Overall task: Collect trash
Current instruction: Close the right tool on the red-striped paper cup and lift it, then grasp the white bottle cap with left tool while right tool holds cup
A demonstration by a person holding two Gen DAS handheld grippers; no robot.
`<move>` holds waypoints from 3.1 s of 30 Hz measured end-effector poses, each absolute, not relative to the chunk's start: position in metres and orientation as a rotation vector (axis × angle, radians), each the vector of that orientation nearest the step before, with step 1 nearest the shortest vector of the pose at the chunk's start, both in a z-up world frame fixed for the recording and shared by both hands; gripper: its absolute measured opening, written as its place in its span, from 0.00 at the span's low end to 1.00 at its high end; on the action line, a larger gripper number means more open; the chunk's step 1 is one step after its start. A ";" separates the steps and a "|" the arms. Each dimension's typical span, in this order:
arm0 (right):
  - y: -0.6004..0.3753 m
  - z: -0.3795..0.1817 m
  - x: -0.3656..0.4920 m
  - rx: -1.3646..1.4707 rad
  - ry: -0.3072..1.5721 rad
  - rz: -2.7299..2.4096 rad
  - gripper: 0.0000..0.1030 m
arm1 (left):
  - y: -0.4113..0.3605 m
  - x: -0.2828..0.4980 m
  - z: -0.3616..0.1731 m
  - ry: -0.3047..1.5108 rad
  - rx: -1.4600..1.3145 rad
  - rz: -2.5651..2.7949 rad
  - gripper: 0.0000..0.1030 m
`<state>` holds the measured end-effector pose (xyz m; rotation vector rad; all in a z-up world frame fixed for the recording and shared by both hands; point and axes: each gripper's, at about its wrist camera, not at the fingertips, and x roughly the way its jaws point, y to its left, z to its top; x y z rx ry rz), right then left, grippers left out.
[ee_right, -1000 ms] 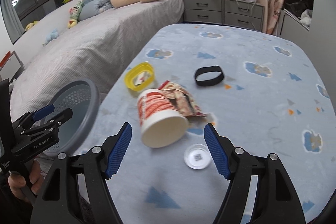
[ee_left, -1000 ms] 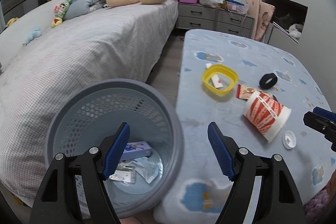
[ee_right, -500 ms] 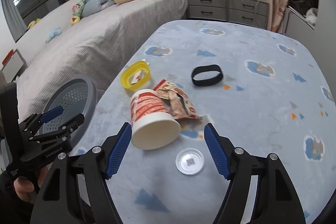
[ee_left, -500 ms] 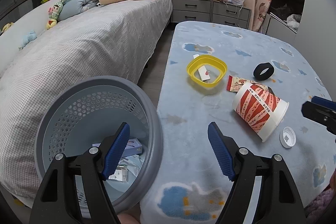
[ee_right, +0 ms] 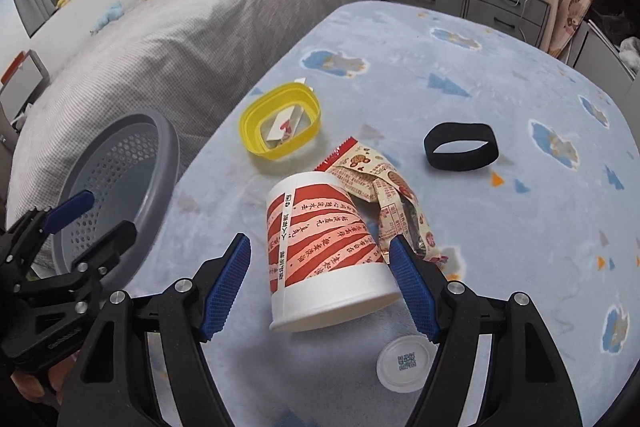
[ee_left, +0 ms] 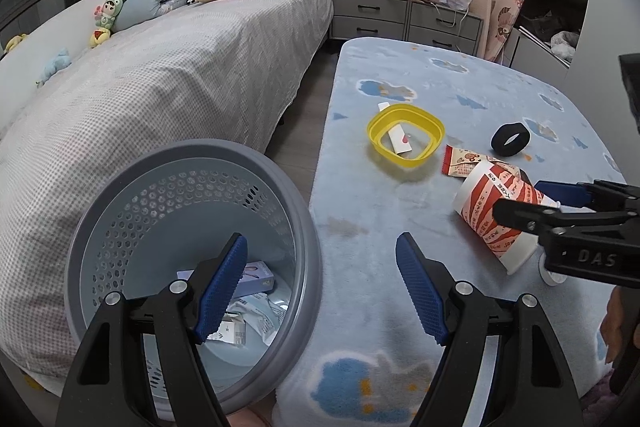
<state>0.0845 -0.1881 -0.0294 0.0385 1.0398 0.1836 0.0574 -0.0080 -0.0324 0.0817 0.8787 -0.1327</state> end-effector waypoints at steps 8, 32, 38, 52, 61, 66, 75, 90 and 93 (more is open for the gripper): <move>-0.183 -0.047 0.090 0.012 1.094 0.170 0.69 | -0.006 0.058 -0.032 0.883 0.064 -0.139 0.71; -0.254 -0.011 0.018 0.251 0.929 0.073 0.62 | -0.042 0.032 -0.033 0.842 0.145 -0.222 0.71; -0.298 -0.010 0.000 0.311 0.899 -0.050 0.62 | -0.077 0.021 -0.034 0.861 0.127 -0.322 0.71; -0.353 -0.002 -0.020 0.392 0.839 -0.130 0.62 | -0.179 0.008 -0.062 0.959 0.190 -0.501 0.71; -0.359 -0.001 -0.021 0.412 0.833 -0.111 0.62 | -0.205 0.017 -0.084 1.004 0.250 -0.488 0.71; -0.360 -0.001 -0.022 0.418 0.834 -0.109 0.62 | -0.210 0.018 -0.087 1.000 0.262 -0.473 0.50; -0.353 0.001 -0.020 0.417 0.832 -0.094 0.62 | -0.193 0.012 -0.069 0.963 0.237 -0.480 0.38; -0.281 0.020 0.005 0.328 0.819 0.014 0.62 | -0.068 0.031 0.008 0.809 0.176 -0.304 0.38; -0.258 0.025 0.014 0.315 0.818 0.059 0.62 | -0.040 0.039 0.011 0.807 0.170 -0.254 0.38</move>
